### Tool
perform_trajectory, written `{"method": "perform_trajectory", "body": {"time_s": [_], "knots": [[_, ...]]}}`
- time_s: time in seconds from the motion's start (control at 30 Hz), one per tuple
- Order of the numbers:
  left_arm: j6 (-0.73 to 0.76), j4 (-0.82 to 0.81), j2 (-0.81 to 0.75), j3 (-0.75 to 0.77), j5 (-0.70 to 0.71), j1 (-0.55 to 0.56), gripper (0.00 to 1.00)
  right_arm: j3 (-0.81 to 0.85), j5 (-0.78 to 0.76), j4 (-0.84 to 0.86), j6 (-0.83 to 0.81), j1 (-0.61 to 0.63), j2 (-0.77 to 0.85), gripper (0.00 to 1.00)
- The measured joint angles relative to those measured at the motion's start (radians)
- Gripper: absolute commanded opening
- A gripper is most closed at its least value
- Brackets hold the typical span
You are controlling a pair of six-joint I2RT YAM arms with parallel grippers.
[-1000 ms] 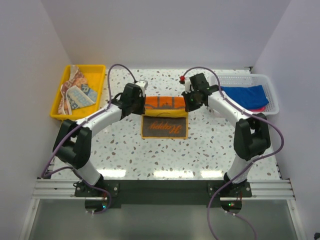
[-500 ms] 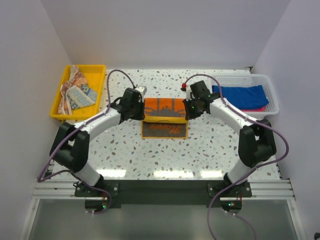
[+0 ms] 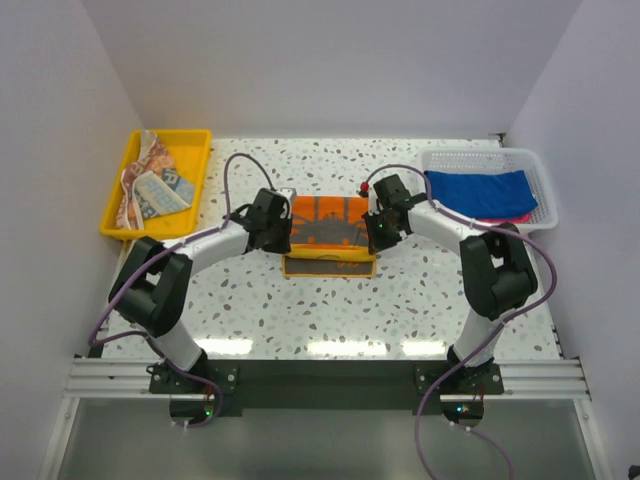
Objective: Fold and stack the towels
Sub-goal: Fold the towel
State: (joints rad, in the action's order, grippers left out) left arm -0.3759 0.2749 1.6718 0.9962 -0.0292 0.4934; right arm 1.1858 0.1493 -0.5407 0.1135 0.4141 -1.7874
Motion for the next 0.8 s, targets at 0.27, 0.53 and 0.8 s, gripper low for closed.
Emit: {"method": "perform_trajectory", "body": {"time_s": [0.27, 0.53, 0.8], "knots": [[-0.007, -0.003, 0.0, -0.012, 0.006, 0.006, 0.0, -0.003, -0.002, 0.005, 0.001, 0.0, -0.006, 0.0], [-0.008, 0.012, -0.019, -0.007, 0.017, 0.008, 0.0, 0.013, -0.01, -0.013, 0.004, 0.0, 0.049, 0.0], [-0.018, 0.029, -0.102, 0.012, 0.034, 0.008, 0.0, 0.042, -0.027, -0.045, 0.004, 0.0, 0.159, 0.0]]}}
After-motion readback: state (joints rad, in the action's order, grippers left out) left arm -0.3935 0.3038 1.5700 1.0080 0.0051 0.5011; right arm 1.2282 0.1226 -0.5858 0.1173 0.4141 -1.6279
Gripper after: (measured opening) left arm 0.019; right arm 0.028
